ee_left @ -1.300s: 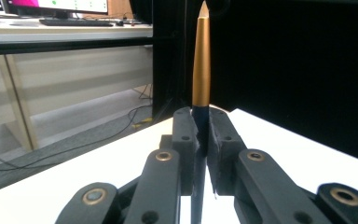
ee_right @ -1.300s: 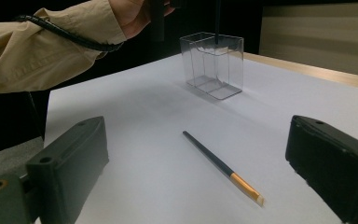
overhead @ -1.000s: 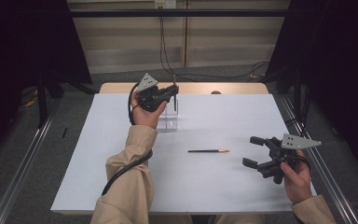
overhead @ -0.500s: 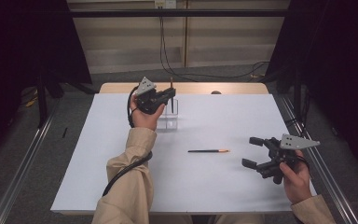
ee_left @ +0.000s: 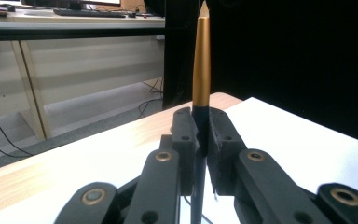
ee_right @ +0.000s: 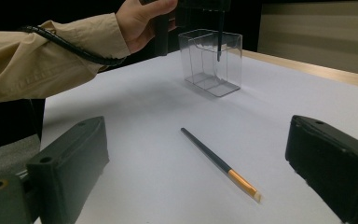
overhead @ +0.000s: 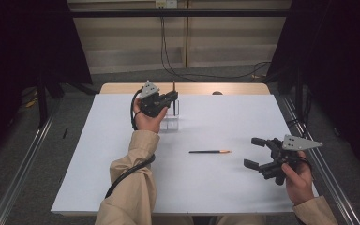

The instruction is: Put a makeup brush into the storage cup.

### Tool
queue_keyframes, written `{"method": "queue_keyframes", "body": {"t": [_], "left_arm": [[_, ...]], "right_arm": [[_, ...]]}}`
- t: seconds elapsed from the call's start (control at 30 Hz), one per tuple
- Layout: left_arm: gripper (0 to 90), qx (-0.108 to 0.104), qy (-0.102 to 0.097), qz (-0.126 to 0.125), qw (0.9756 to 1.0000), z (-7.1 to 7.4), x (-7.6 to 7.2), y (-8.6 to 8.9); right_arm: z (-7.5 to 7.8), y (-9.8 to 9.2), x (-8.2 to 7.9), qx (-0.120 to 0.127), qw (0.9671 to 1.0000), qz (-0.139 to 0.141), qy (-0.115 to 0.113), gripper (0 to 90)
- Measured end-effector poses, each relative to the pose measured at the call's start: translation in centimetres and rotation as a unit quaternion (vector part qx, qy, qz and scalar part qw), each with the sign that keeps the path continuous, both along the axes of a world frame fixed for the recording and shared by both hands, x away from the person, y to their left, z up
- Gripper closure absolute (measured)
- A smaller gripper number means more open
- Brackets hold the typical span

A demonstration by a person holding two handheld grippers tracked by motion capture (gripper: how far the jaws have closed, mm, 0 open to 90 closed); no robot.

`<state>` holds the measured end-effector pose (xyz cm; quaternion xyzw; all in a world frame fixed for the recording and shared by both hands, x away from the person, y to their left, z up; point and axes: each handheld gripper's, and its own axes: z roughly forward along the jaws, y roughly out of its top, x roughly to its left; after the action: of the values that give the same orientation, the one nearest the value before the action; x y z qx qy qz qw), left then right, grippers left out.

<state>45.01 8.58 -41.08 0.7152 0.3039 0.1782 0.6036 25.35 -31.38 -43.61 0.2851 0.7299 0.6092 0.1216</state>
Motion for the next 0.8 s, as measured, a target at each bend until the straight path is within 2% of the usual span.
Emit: {"method": "queue_keyframes", "body": {"t": [0.53, 0.6, 0.67, 0.73, 0.8], "left_arm": [[82.0, 0.008, 0.005, -0.002, 1.0, -0.97, -0.43, -0.12], [80.8, 0.004, 0.007, -0.004, 1.0, -1.02, -0.39, -0.13], [73.9, -0.003, 0.009, -0.005, 0.9999, -1.0, -0.34, -0.06], [65.6, -0.001, 0.008, -0.005, 1.0, -0.88, -0.42, 0.0], [57.3, -0.015, 0.011, -0.017, 0.9997, -0.79, -0.56, 0.04]], "right_arm": [[-0.04, 0.03, 0.02, -0.002, 1.0, 0.001, 0.0, 5.3], [-0.04, 0.04, 0.01, -0.001, 1.0, 0.002, -0.001, 5.3], [-0.03, 0.06, 0.0, -0.001, 1.0, 0.002, -0.001, 5.2], [-0.03, 0.07, 0.0, -0.002, 1.0, 0.002, -0.001, 5.3], [-0.05, 0.07, -0.01, -0.002, 1.0, 0.002, 0.0, 5.3]]}}
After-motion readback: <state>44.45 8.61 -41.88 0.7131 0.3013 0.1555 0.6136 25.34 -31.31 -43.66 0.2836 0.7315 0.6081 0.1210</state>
